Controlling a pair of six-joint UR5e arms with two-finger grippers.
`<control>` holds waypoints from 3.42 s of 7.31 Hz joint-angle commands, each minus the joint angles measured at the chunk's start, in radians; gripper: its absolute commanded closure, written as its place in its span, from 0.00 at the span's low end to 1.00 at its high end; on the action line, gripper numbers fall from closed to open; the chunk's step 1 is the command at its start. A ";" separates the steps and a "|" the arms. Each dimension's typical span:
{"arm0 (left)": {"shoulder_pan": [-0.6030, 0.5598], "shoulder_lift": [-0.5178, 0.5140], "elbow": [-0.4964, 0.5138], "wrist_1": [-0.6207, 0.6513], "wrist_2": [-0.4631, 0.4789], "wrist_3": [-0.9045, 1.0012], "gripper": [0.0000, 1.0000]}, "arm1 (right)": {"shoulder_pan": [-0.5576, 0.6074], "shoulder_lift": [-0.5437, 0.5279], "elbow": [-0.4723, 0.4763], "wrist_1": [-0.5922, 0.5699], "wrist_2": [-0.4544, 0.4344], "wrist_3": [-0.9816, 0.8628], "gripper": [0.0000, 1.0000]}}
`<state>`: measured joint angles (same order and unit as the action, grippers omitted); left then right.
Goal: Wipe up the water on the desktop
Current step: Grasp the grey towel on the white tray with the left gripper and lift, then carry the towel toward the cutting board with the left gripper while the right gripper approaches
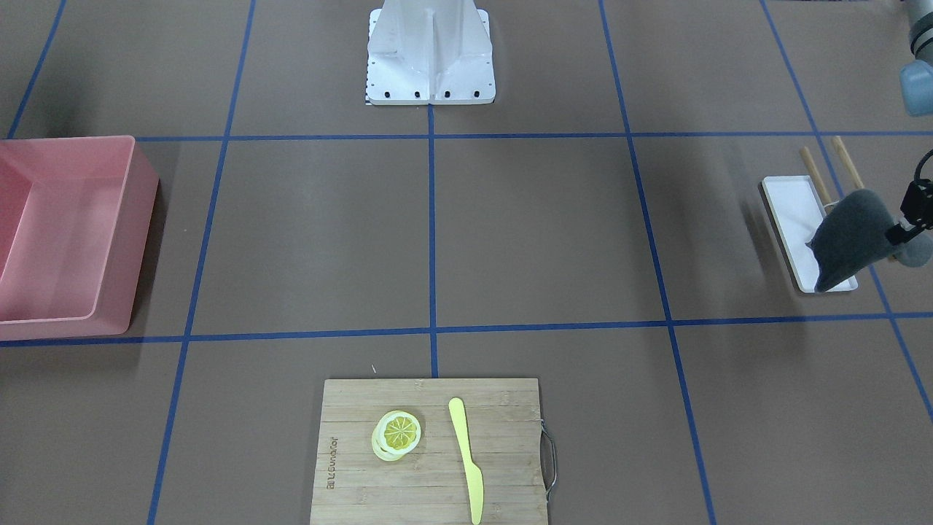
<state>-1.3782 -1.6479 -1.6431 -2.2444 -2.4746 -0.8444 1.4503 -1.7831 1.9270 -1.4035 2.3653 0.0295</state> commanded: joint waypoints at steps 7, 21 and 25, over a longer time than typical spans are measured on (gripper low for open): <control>0.264 -0.199 -0.100 0.000 0.215 -0.559 1.00 | -0.219 0.247 -0.006 0.155 -0.067 0.606 0.00; 0.656 -0.665 -0.053 0.140 0.645 -1.423 1.00 | -1.011 0.610 0.044 0.150 -1.017 0.808 0.01; 0.751 -0.667 -0.090 0.134 0.645 -1.424 1.00 | -1.028 0.622 0.046 0.150 -1.049 0.805 0.01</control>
<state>-0.6535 -2.3136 -1.7226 -2.1080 -1.8300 -2.2676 0.4235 -1.1672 1.9725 -1.2526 1.3193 0.8361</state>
